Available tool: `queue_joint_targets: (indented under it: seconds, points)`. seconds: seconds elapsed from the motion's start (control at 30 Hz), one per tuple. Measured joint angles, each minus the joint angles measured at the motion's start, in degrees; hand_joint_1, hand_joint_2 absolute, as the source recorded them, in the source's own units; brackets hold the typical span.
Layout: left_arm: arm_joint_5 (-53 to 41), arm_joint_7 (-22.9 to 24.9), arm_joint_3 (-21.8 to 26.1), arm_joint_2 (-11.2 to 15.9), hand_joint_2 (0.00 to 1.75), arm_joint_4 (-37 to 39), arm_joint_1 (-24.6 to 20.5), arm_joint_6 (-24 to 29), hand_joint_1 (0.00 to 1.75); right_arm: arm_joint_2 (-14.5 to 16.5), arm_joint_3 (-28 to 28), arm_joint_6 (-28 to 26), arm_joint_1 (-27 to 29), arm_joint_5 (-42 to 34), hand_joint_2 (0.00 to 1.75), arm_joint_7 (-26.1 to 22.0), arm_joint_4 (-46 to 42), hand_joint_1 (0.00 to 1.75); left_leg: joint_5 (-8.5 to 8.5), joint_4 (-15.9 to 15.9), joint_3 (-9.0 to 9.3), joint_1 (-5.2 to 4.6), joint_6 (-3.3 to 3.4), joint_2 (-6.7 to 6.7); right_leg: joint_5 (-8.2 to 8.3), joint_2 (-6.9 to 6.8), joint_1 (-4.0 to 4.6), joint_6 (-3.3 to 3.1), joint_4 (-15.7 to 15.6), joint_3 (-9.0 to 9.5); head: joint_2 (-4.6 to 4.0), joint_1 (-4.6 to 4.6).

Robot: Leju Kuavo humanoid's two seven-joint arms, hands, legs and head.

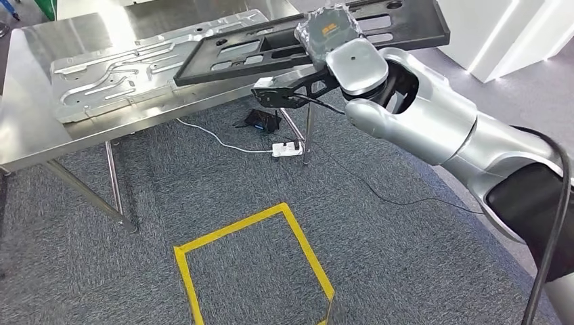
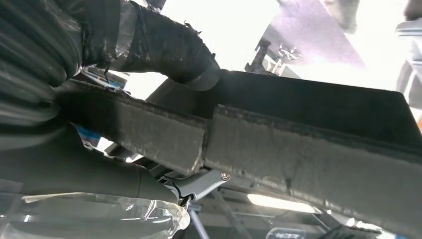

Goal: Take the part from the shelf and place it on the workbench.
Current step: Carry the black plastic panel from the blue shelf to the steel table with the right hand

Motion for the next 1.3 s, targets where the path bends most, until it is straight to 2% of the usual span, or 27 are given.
queue_joint_targets:
  seconds: [0.07, 0.1, 0.17, 0.2, 0.23, 0.27, 0.33, 0.37, 0.4, 0.47, 0.57, 0.63, 0.7, 0.73, 0.77, 0.8, 0.83, 0.9, 0.97, 1.03, 1.1, 1.13, 1.2, 1.23, 1.27, 1.3]
  points:
    - [-0.01, -0.02, -0.01, 0.06, 1.75, 0.0, 0.05, 0.02, 0.0, -0.12, -0.01, -0.02, -0.09, 0.0, 1.75, -0.03, 0.03, 1.75, 0.21, -1.05, 0.86, 0.2, 0.71, 0.07, -0.97, -0.09, 0.05, 0.48, 1.22, -0.35, 0.0, 0.1]
    - [-0.02, -0.04, -0.01, 0.07, 1.75, 0.0, 0.03, 0.02, 0.0, -0.19, -0.01, -0.07, -0.17, 0.0, 1.75, -0.04, 0.04, 1.75, 0.29, -1.5, 1.28, 0.32, 1.08, 0.14, -2.18, -0.13, 0.11, 0.55, 3.5, -1.42, 0.0, 0.19]
    - [-0.03, -0.19, -0.01, 0.05, 1.75, 0.0, -0.03, 0.0, 0.0, -0.28, 0.0, -0.2, -0.12, 0.0, 1.75, -0.07, 0.05, 1.75, 0.07, -1.53, 1.58, 0.19, 1.61, 0.18, -5.06, -0.18, 0.19, 0.52, 10.71, -5.18, 0.0, 0.23]
    - [-0.07, -0.3, -0.01, 0.05, 1.75, 0.0, -0.04, -0.02, 0.0, -0.36, 0.01, -0.26, 0.06, 0.0, 1.75, -0.09, 0.08, 1.75, -0.1, -1.41, 1.63, 0.15, 1.77, 0.14, -5.83, -0.18, 0.21, 0.56, 13.86, -7.09, 0.0, 0.24]
    - [-0.11, -0.4, -0.01, 0.04, 1.75, 0.0, -0.03, -0.03, 0.0, -0.43, 0.01, -0.29, 0.25, 0.0, 1.75, -0.11, 0.14, 1.75, -0.31, -1.24, 1.68, 0.13, 1.84, 0.08, -5.61, -0.19, 0.2, 0.59, 15.36, -8.25, 0.0, 0.24]
    - [-0.16, -0.47, -0.01, 0.04, 1.75, 0.0, 0.0, -0.04, 0.0, -0.5, 0.02, -0.32, 0.37, 0.0, 1.75, -0.13, 0.21, 1.75, -0.57, -0.99, 1.73, 0.12, 1.81, 0.0, -4.37, -0.21, 0.17, 0.6, 14.77, -8.42, 0.0, 0.24]
    - [-0.2, -0.52, -0.01, 0.02, 1.75, 0.0, 0.06, -0.05, 0.0, -0.55, 0.02, -0.42, 0.35, 0.0, 1.75, -0.21, 0.32, 1.75, -1.35, -0.14, 1.8, 0.14, 1.5, -0.15, -0.32, -0.24, 0.14, 0.46, 8.34, -6.01, 0.0, 0.24]
    - [-0.21, -0.53, -0.01, 0.01, 1.75, 0.0, 0.07, -0.05, 0.0, -0.55, 0.02, -0.47, 0.27, 0.0, 1.75, -0.29, 0.34, 1.75, -1.8, 0.46, 1.68, 0.02, 1.24, -0.22, 1.01, -0.25, 0.23, 0.36, 4.95, -4.51, 0.0, 0.23]
    - [-0.22, -0.55, -0.01, -0.01, 1.75, 0.0, 0.07, -0.06, 0.0, -0.54, 0.02, -0.51, 0.25, 0.0, 1.75, -0.39, 0.37, 1.75, -2.13, 0.85, 1.53, -0.07, 0.96, -0.26, 1.68, -0.23, 0.31, 0.2, 2.68, -3.45, 0.0, 0.2]
    - [-0.27, -0.57, -0.01, -0.01, 1.75, 0.0, 0.06, -0.06, 0.0, -0.52, 0.02, -0.55, 0.29, 0.01, 1.75, -0.57, 0.43, 1.75, -2.35, 1.14, 1.31, -0.24, 0.46, -0.3, 1.49, -0.15, 0.55, -0.13, 1.57, -2.89, 0.0, 0.18]
    - [-0.33, -0.54, -0.02, -0.04, 1.75, 0.0, 0.05, -0.06, 0.0, -0.56, 0.02, -0.54, 0.28, 0.21, 1.75, -0.62, 0.54, 1.75, -3.11, 1.9, 1.07, -0.14, -0.38, -0.17, 1.56, -0.08, 0.19, -0.96, 1.0, -2.46, 0.0, 0.12]
    - [-0.34, -0.4, -0.03, -0.09, 1.75, 0.0, 0.06, -0.05, 0.0, -0.57, 0.02, -0.53, 0.23, 0.56, 1.75, -0.62, 0.56, 1.75, -5.38, 6.67, -1.26, 0.04, -1.04, -0.04, 1.51, -0.15, -0.03, -1.43, 0.65, -1.95, 0.0, 0.01]
    - [-0.34, -0.23, -0.03, -0.09, 1.75, 0.0, 0.07, -0.05, 0.0, -0.56, 0.04, -0.48, 0.38, 0.86, 1.75, -0.62, 0.57, 1.75, -7.63, 13.61, -5.15, 0.21, -1.41, -0.02, 1.27, -0.38, -0.01, -1.67, 0.62, -1.64, 0.0, -0.02]
    - [-0.34, -0.16, -0.03, -0.09, 1.75, 0.0, 0.09, -0.05, 0.0, -0.56, 0.08, -0.45, 0.51, 0.95, 1.75, -0.62, 0.58, 1.75, -7.65, 15.6, -6.57, 0.26, -1.46, -0.02, 1.11, -0.54, 0.01, -1.71, 0.62, -1.46, 0.0, -0.02]
    - [-0.34, -0.11, -0.03, -0.09, 1.75, 0.0, 0.12, -0.05, 0.0, -0.56, 0.11, -0.44, 0.61, 0.99, 1.75, -0.63, 0.6, 1.75, -6.6, 15.5, -7.0, 0.28, -1.41, 0.0, 0.92, -0.74, 0.02, -1.7, 0.62, -1.22, 0.0, -0.02]
    - [-0.34, -0.07, -0.03, -0.09, 1.75, 0.0, 0.14, -0.05, 0.0, -0.56, 0.14, -0.43, 0.67, 1.01, 1.75, -0.63, 0.61, 1.75, -4.66, 13.29, -6.33, 0.26, -1.24, 0.11, 0.71, -0.95, 0.04, -1.66, 0.62, -0.92, 0.0, -0.02]
    - [-0.34, -0.05, -0.04, -0.09, 1.75, 0.0, 0.15, -0.05, 0.0, -0.56, 0.15, -0.44, 0.67, 1.02, 1.75, -0.64, 0.61, 1.75, -2.26, 9.44, -4.75, 0.18, -0.95, 0.55, 0.47, -1.21, 0.06, -1.57, 0.61, -0.54, 0.0, -0.02]
    - [-0.34, -0.04, -0.05, -0.07, 1.75, 0.0, 0.05, -0.04, 0.0, -0.56, 0.15, -0.44, 0.55, 1.09, 1.75, -0.64, 0.61, 1.75, 0.37, 2.6, -1.61, -0.46, -0.2, 2.19, 0.04, -1.75, 0.23, -1.21, 0.53, 0.07, 0.0, 0.0]
    - [-0.34, -0.04, -0.05, -0.04, 1.75, 0.0, -0.09, -0.03, 0.0, -0.56, 0.15, -0.44, 0.45, 1.16, 1.75, -0.64, 0.64, 1.75, 0.32, 0.32, -0.57, -1.1, 0.43, 2.89, -0.2, -2.45, 0.4, -0.67, 0.28, 0.34, 0.0, 0.04]
    - [-0.36, -0.04, -0.05, 0.0, 1.75, 0.01, -0.07, -0.02, 0.0, -0.57, 0.15, -0.44, 0.43, 1.18, 1.75, -0.75, 0.66, 1.75, 0.46, -0.31, -0.22, -1.0, 0.99, 2.03, -0.46, -3.09, 0.48, -0.05, 0.05, 0.66, 0.0, 0.1]
    - [-0.36, -0.04, -0.05, 0.0, 1.75, 0.02, 0.0, -0.02, 0.0, -0.64, 0.15, -0.46, 0.33, 1.2, 1.75, -0.87, 0.69, 1.75, 0.72, -1.15, 0.5, -0.66, 1.62, 1.18, -1.84, -2.39, 0.44, 0.29, 2.02, 0.03, 0.0, 0.19]
    - [-0.35, -0.04, -0.05, -0.01, 1.75, 0.02, -0.01, -0.03, 0.0, -0.68, 0.15, -0.47, 0.29, 1.21, 1.75, -0.91, 0.72, 1.75, 0.78, -1.42, 0.79, -0.49, 1.92, 0.9, -3.19, -1.71, 0.39, 0.32, 4.67, -1.25, 0.0, 0.23]
    - [-0.35, -0.05, -0.05, -0.02, 1.75, 0.02, -0.1, -0.11, 0.0, -0.75, 0.15, -0.56, 0.4, 1.14, 1.75, -0.99, 0.76, 1.75, 0.58, -1.43, 0.99, -0.49, 2.39, 0.29, -6.05, -0.88, 0.43, 0.34, 11.92, -5.22, 0.0, 0.3]
    - [-0.36, -0.05, -0.05, -0.02, 1.75, 0.02, -0.1, -0.16, 0.0, -0.81, 0.15, -0.61, 0.61, 1.04, 1.75, -1.04, 0.79, 1.75, 0.41, -1.35, 1.1, -0.5, 2.47, -0.02, -6.53, -0.73, 0.46, 0.39, 14.6, -6.96, 0.0, 0.3]
    - [-0.36, -0.06, -0.05, -0.02, 1.75, 0.02, -0.07, -0.2, 0.0, -0.86, 0.15, -0.65, 0.81, 0.93, 1.75, -1.08, 0.84, 1.75, 0.18, -1.21, 1.25, -0.51, 2.48, -0.42, -5.87, -0.65, 0.47, 0.43, 15.39, -7.86, 0.0, 0.32]
    - [-0.37, -0.06, -0.05, -0.03, 1.75, 0.02, -0.03, -0.22, 0.0, -0.91, 0.15, -0.68, 0.96, 0.84, 1.75, -1.1, 0.89, 1.75, -0.12, -1.01, 1.46, -0.5, 2.39, -0.77, -4.13, -0.62, 0.46, 0.42, 13.99, -7.69, 0.0, 0.33]
